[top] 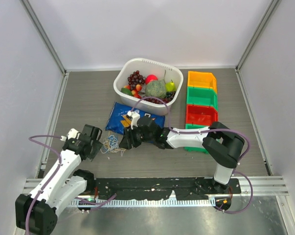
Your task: Untangle the cables
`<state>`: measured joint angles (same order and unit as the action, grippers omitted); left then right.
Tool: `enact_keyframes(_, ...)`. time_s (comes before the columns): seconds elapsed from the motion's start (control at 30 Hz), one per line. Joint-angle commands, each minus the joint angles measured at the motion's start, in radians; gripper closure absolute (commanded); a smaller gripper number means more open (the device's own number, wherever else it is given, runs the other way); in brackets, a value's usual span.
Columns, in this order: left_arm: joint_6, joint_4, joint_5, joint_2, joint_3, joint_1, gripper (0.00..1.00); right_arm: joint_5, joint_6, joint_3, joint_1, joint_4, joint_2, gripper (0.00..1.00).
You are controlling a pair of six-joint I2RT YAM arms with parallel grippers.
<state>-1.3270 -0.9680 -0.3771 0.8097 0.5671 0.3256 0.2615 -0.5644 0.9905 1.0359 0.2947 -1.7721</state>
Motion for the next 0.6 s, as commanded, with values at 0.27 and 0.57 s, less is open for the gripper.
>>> enact_keyframes(0.27,0.035,0.224,0.079,-0.009,-0.055,-0.03,0.31,0.045,-0.012,0.057,0.015,0.06,-0.05,0.49)
enact_keyframes(0.57,0.017,0.098,0.02,-0.107,-0.019,-0.03,0.34,0.051,-0.015,0.063,0.015,0.064,-0.075,0.49)
